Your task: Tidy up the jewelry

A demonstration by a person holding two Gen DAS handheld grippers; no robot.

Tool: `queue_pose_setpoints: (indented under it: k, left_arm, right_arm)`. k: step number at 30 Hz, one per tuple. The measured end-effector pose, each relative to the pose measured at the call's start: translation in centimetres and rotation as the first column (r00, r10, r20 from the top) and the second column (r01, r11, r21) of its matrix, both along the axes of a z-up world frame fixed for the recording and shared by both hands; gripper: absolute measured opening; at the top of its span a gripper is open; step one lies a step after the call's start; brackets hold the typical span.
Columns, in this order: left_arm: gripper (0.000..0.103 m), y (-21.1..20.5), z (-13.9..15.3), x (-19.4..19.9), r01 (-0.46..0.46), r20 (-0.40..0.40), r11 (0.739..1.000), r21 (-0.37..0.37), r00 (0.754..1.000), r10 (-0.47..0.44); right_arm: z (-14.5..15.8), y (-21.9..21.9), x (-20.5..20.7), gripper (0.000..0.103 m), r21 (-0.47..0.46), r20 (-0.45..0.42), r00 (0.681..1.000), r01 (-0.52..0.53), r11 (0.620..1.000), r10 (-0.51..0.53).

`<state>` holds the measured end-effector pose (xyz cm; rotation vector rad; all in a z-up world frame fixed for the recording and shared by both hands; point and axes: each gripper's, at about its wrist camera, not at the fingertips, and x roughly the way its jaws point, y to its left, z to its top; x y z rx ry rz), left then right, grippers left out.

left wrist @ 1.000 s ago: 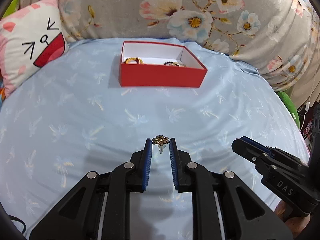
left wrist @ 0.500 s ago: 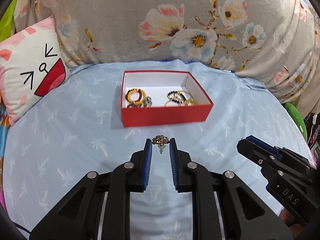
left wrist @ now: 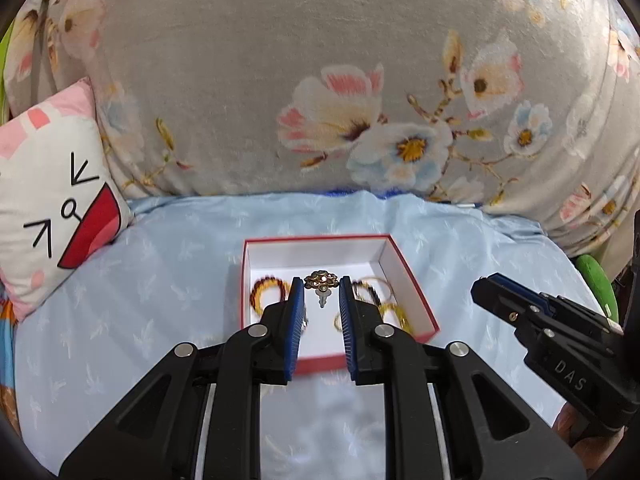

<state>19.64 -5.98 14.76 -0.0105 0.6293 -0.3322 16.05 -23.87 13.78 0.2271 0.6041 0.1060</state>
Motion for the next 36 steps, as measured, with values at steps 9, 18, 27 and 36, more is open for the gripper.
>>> queue_pose_setpoints:
  k: [9,18,27,36]
  left_arm:
    - [0.018,-0.8,1.1,6.0,-0.011,0.001,1.000,-0.010,1.000,0.011]
    - [0.018,-1.8,-3.2,10.8,-0.027,-0.071,0.999,0.023,0.997,0.029]
    - [0.018,-2.8,-7.8,13.4,-0.040,-0.127,0.996,0.084,0.991,0.050]
    - [0.018,-3.1,-11.0,15.1,-0.054,-0.153,0.990,0.130,0.986,0.073]
  right_arm:
    - [2.2,-1.6,6.8,0.017,0.029,0.015,0.999,0.029,0.999,-0.029]
    - [-3.9,-0.8,12.3,0.017,0.019,-0.118,0.993,0.028,0.999,-0.025]
    - [-8.5,-0.4,15.2,0.017,0.022,-0.191,0.981,0.026,0.999,-0.021]
    - [-11.8,0.2,17.0,0.017,0.005,-0.234,0.972,0.019,1.000,-0.017]
